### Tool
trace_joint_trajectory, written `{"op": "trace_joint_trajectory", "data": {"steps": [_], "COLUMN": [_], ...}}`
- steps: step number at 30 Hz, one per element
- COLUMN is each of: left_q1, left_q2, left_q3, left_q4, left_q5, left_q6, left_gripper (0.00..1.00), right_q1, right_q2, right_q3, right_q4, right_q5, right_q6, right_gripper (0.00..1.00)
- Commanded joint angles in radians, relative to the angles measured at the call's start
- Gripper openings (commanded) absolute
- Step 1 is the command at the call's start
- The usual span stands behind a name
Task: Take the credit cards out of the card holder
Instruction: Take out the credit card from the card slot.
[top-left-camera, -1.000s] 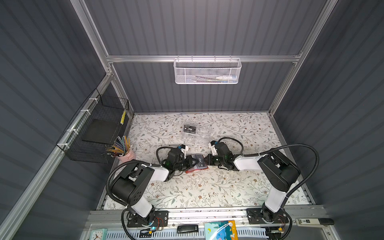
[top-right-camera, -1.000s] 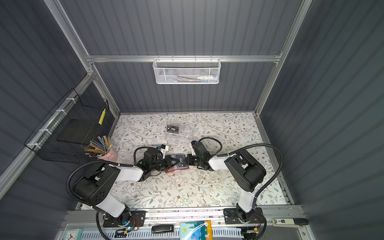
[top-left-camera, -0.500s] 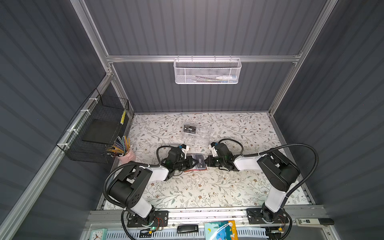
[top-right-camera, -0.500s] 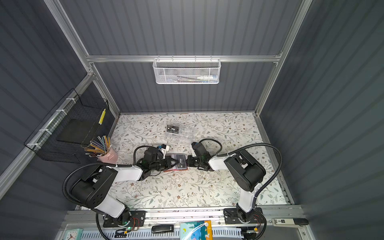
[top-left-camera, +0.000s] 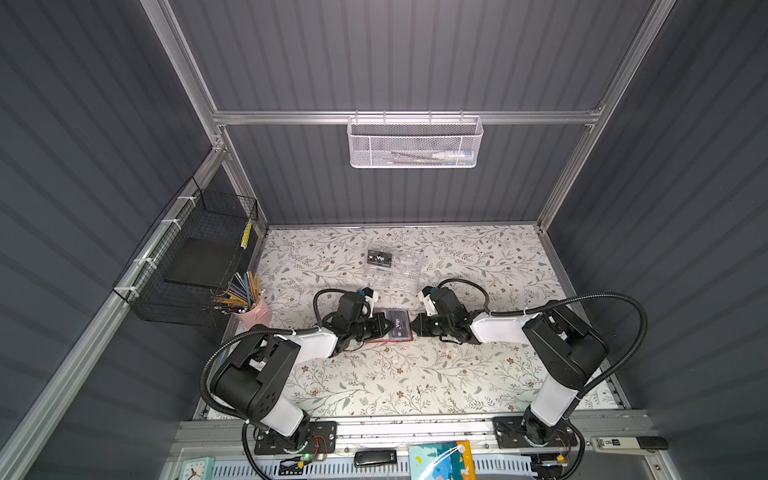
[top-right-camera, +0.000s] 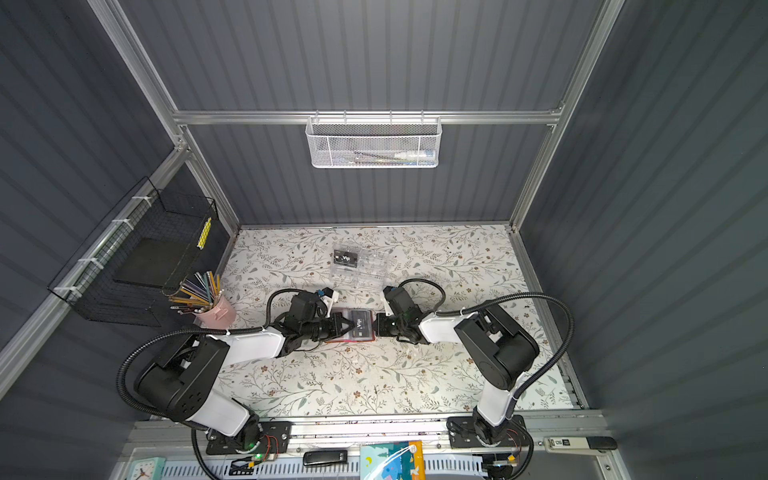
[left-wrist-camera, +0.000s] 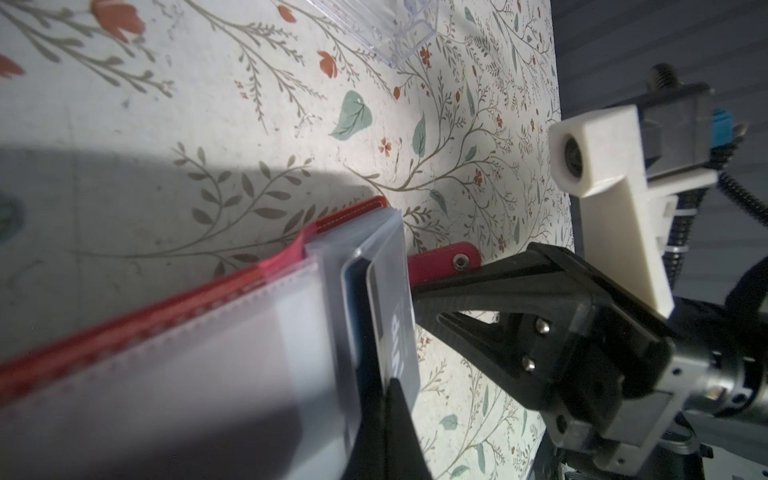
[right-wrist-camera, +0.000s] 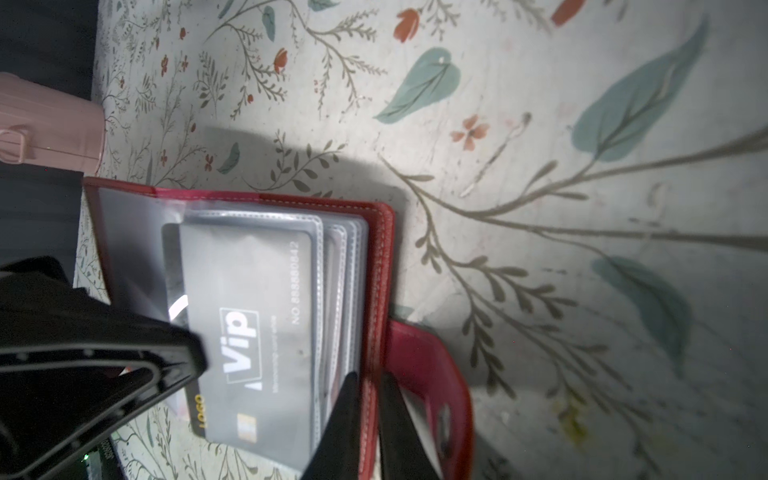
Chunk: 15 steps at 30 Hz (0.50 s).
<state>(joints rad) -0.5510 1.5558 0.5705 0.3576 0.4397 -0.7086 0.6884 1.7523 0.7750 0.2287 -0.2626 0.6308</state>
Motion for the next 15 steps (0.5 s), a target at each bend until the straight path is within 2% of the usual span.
{"op": "trace_joint_trajectory", "data": {"steps": [1,8,15], "left_q1": [0.002,0.011,0.011], "left_q2": [0.001,0.015,0.015], "left_q3": [0.007,0.011,0.020], "left_q4": [-0.050,-0.033,-0.031], "left_q5": [-0.027,-0.006,0.000], "left_q6": [0.040,0.045,0.048], "left_gripper": [0.00,0.00,0.00], "right_q1": [0.005,0.013,0.020], "right_q2": [-0.046,-0.132,-0.101], "right_q3": [-0.011,-0.049,-0.025], "right_q4": [-0.036,-0.077,-0.111], "right_q5": [0.068,0.203,0.262], "right_q6": [-0.018,-0.031,-0.027], "right_gripper": [0.21,0.32,0.40]}}
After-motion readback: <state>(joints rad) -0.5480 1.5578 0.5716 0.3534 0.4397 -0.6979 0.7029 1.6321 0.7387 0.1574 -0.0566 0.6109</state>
